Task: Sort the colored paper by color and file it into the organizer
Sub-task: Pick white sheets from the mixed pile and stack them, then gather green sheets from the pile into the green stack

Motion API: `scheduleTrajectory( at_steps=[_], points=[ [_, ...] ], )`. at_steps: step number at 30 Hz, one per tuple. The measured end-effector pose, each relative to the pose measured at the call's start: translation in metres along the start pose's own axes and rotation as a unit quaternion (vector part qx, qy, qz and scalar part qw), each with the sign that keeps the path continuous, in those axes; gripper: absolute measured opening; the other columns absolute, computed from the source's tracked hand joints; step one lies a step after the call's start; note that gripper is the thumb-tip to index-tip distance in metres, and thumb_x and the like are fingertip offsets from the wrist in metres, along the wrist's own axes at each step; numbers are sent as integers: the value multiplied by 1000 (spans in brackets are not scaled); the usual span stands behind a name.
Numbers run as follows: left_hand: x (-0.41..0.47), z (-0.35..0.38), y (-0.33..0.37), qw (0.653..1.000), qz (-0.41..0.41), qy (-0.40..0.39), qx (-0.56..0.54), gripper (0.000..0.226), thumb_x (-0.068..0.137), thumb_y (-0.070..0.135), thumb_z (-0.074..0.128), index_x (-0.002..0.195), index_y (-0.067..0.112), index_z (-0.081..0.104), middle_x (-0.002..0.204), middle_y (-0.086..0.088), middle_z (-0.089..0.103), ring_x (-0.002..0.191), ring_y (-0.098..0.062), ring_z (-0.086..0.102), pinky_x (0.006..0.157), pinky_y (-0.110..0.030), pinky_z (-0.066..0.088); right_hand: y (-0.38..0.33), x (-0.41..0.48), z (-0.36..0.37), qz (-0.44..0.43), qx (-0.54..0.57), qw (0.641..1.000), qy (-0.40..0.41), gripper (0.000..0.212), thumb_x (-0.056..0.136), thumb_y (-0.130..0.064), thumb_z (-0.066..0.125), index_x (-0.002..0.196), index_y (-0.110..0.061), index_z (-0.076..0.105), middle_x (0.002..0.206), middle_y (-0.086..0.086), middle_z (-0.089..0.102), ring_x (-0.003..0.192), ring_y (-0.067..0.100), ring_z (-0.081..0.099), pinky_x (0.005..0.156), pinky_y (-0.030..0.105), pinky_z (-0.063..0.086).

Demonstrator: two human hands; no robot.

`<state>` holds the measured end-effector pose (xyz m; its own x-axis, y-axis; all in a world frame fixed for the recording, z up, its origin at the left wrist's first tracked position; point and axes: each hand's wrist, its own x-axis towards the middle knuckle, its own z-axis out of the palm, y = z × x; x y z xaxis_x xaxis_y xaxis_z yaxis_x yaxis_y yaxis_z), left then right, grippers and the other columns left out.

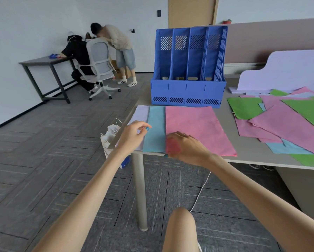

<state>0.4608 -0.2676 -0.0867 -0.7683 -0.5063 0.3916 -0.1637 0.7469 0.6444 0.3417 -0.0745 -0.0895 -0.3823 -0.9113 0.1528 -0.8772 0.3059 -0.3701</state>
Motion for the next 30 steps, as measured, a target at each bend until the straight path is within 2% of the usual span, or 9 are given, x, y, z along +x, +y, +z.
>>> scheduleTrajectory(
  at_steps=[3, 5, 8, 11, 16, 22, 26, 30],
  points=[
    [-4, 11, 11, 1000, 21, -16, -3, 23, 92, 6, 53, 101, 16, 72, 103, 1, 67, 90, -5, 59, 79, -15, 42, 2, -4, -4, -9, 8, 1000, 18, 54, 85, -43, 63, 134, -24, 47, 138, -8, 47, 120, 20, 51, 97, 36, 43],
    [-6, 17, 20, 999, 37, -28, 2, 22, 91, 5, 54, 100, 14, 72, 103, 1, 68, 85, 0, 57, 75, -8, 39, 7, -7, -8, -9, 20, 999, 48, 43, 91, -41, 57, 130, -22, 51, 135, -8, 51, 116, 20, 54, 90, 37, 47],
    [-6, 29, 37, 997, 60, -49, 11, 22, 93, 6, 54, 105, 12, 71, 106, 3, 68, 92, -4, 58, 75, -2, 37, 20, -12, -18, 2, 17, 996, 84, 35, 95, -39, 53, 124, -20, 56, 128, -5, 56, 107, 19, 59, 83, 37, 51],
    [-2, 46, 58, 994, 85, -64, 3, 22, 93, 4, 55, 108, 10, 69, 106, 1, 67, 94, -8, 58, 75, -1, 37, 40, -22, -29, 23, 19, 993, 117, 28, 95, -33, 54, 120, -20, 59, 121, -3, 61, 105, 16, 61, 82, 37, 53],
    [12, 86, 94, 989, 112, -99, -9, 21, 93, 7, 55, 106, 14, 70, 104, 3, 67, 95, -10, 59, 82, -20, 44, 86, -48, -45, 57, 54, 985, 155, 19, 94, -20, 57, 111, -18, 65, 115, -3, 66, 100, 11, 63, 87, 38, 53],
    [25, 138, 139, 979, 145, -142, -21, 21, 93, 9, 56, 107, 13, 70, 107, 4, 68, 96, -8, 60, 85, -19, 45, 143, -81, -68, 110, 99, 963, 223, 21, 90, -4, 57, 102, -12, 71, 104, -2, 71, 87, 13, 65, 83, 39, 54],
    [40, 173, 166, 972, 159, -168, -34, 21, 93, 8, 55, 107, 15, 70, 103, 6, 67, 84, 7, 53, 75, -6, 37, 177, -104, -85, 137, 103, 952, 253, 26, 88, 1, 53, 98, -13, 72, 98, -2, 72, 83, 12, 65, 81, 40, 55],
    [56, 207, 193, 967, 176, -181, -37, 22, 92, 6, 56, 106, 12, 71, 99, 7, 66, 78, 9, 51, 69, -2, 35, 210, -129, -102, 162, 100, 946, 263, 28, 88, 4, 51, 99, -10, 72, 96, -2, 72, 82, 10, 64, 82, 37, 56]
  ],
)
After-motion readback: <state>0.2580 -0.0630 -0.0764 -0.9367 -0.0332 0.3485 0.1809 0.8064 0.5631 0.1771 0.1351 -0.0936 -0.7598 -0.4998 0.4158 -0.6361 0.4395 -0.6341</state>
